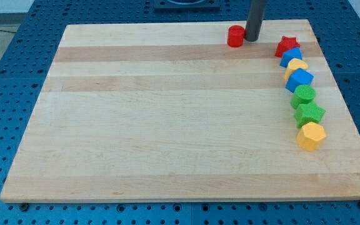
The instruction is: Separate red star and the blue triangle
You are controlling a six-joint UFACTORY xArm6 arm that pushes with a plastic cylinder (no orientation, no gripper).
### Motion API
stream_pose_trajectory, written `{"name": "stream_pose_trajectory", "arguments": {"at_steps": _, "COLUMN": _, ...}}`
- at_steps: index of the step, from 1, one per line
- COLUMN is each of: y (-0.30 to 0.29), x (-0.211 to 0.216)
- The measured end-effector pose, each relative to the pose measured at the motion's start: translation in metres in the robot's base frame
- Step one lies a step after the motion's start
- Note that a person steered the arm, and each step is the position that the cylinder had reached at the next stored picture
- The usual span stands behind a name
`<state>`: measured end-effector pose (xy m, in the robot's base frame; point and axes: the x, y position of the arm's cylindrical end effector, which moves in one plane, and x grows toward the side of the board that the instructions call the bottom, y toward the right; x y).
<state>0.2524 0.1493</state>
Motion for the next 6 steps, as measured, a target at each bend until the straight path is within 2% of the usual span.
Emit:
{"name": "stream_pose_trajectory", "arguments": {"at_steps": 3, "y": 0.152, "x": 0.003}}
{"name": "stream_pose_trajectory", "arguments": {"at_steps": 4, "y": 0.143, "x": 0.028}}
{"name": "stream_pose_trajectory", "arguments": {"at_steps": 6, "y": 0.1, "x": 0.04}}
